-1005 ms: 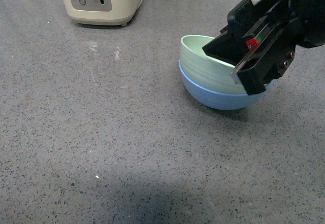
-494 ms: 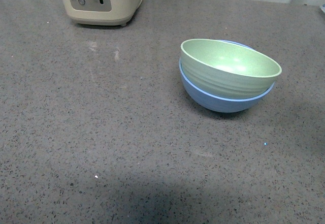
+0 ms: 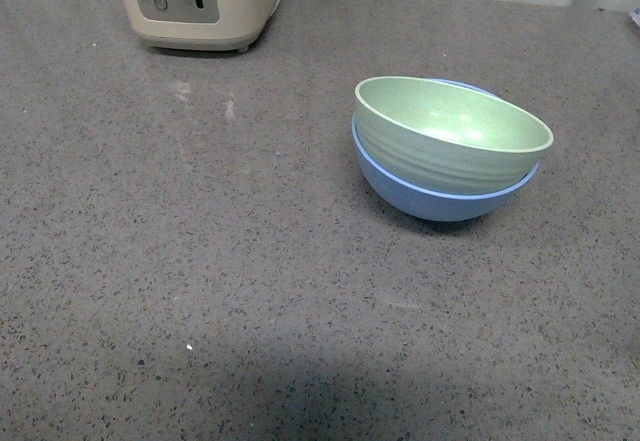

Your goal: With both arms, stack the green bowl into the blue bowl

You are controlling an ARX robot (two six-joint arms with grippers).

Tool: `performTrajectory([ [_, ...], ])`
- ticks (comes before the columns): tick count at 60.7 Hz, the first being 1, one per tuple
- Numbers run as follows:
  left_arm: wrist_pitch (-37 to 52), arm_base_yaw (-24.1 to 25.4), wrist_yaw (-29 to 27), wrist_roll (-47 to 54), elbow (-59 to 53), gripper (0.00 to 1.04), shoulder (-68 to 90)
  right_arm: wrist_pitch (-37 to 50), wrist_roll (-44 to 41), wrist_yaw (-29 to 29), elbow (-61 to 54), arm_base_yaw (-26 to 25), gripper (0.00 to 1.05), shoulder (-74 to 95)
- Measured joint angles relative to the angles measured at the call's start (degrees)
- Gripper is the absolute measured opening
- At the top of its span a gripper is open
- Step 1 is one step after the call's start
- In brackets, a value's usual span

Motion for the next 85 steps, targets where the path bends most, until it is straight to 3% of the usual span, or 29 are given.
performTrajectory([
  [3, 0.0, 0.0, 0.0, 0.0, 0.0, 0.98, 0.0, -0.7, 0.0, 0.0, -0.7, 0.0, 0.01, -1.4],
  [78, 0.0, 0.0, 0.0, 0.0, 0.0, 0.98, 0.0, -18.0, 0.2, -0.2, -6.1, 0.0, 0.01, -24.9],
  [85, 0.0, 0.0, 0.0, 0.0, 0.0, 0.98, 0.0, -27.0, 0.2, -0.2, -6.0, 0.0, 0.01, -31.8],
])
